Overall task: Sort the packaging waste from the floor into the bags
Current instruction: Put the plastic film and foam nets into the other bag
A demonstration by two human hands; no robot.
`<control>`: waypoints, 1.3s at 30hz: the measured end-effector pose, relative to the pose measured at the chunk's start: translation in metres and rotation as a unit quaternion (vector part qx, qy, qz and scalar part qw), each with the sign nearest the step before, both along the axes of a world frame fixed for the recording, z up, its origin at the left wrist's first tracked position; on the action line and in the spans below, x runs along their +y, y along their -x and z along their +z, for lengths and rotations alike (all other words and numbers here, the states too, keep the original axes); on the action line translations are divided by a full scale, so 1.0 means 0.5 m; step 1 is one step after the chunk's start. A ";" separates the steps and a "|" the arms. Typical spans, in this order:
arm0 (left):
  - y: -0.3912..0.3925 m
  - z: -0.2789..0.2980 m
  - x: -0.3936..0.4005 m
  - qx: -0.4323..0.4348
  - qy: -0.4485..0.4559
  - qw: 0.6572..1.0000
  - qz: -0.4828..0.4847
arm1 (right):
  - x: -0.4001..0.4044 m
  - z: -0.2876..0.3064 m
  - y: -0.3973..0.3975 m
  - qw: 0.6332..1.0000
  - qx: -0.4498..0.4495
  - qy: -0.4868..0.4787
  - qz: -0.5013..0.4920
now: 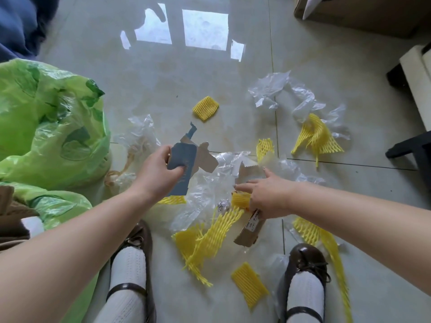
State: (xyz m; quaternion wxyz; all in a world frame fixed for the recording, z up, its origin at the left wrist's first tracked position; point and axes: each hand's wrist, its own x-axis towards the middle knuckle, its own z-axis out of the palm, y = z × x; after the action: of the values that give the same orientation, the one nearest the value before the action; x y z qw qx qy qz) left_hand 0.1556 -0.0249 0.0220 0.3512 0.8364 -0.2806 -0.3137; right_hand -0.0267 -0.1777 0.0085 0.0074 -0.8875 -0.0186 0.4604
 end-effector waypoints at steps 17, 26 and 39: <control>0.029 -0.030 -0.008 0.029 -0.010 0.999 -0.033 | -0.128 -0.015 -0.051 0.982 -0.052 -0.022 -0.178; 0.025 -0.040 -0.008 0.020 -0.009 0.999 -0.040 | -0.106 -0.015 -0.034 0.981 -0.165 0.001 -0.105; -0.057 0.304 0.095 -0.090 0.140 0.986 -0.013 | -0.004 0.295 -0.007 0.723 -0.390 -0.245 -0.515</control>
State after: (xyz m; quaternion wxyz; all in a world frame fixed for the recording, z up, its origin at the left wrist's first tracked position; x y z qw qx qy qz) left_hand 0.1839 0.0228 0.1738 0.4342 0.8000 -0.3632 -0.1988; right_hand -0.0231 -0.1799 0.1559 0.4529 -0.8289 0.3277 -0.0215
